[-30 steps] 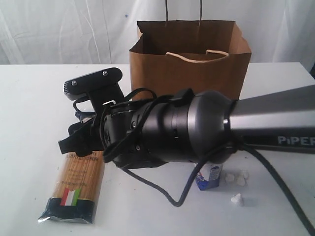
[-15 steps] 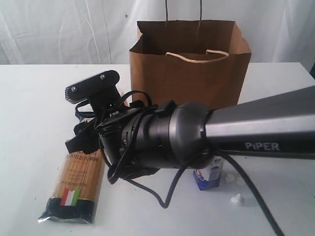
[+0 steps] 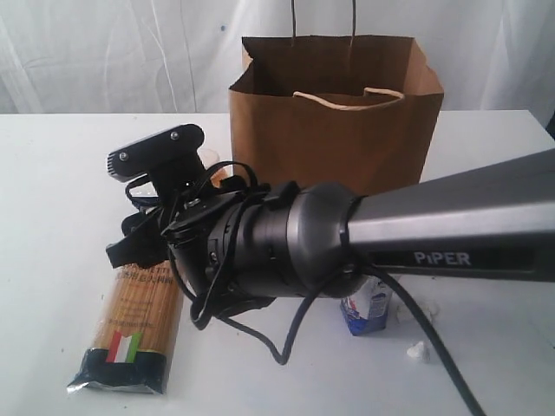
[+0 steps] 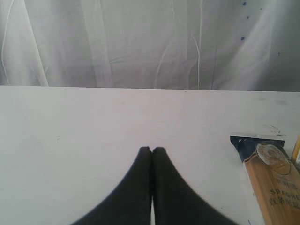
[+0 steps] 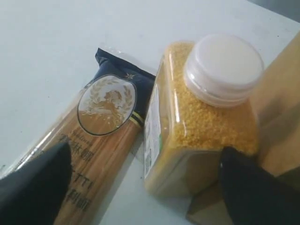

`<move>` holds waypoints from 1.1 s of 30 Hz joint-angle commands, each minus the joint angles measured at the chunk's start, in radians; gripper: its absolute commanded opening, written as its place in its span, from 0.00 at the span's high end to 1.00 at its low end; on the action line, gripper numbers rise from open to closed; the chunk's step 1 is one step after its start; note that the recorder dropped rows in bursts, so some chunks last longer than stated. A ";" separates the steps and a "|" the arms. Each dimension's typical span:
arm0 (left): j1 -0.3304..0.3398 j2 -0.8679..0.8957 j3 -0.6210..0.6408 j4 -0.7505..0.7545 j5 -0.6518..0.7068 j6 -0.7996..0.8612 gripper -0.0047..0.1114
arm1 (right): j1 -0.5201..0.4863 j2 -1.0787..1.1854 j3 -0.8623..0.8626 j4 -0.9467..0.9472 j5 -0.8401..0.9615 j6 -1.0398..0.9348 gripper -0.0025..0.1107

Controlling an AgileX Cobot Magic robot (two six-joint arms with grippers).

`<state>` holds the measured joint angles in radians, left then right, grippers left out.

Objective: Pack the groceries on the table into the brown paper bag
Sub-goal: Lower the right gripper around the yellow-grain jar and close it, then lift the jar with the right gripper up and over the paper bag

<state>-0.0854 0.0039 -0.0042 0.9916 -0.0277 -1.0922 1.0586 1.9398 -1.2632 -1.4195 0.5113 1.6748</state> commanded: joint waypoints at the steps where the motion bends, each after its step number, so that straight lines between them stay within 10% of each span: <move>1: -0.008 -0.004 0.004 0.011 -0.005 0.001 0.96 | 0.008 -0.053 -0.022 -0.066 -0.194 0.005 0.29; 9: -0.008 -0.004 0.004 0.011 -0.006 0.001 0.96 | -0.035 -0.073 -0.220 0.016 -0.114 -0.108 0.29; 18: -0.008 -0.004 0.004 0.011 -0.006 0.001 0.96 | -0.125 -0.031 -0.478 1.140 0.151 -1.342 0.29; 33: -0.008 -0.004 0.004 0.011 -0.006 0.001 0.96 | -0.142 0.106 -0.531 0.918 0.136 -1.305 0.29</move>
<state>-0.0854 0.0039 -0.0042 0.9916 -0.0277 -1.0905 0.9244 2.0461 -1.7909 -0.4417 0.6682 0.3286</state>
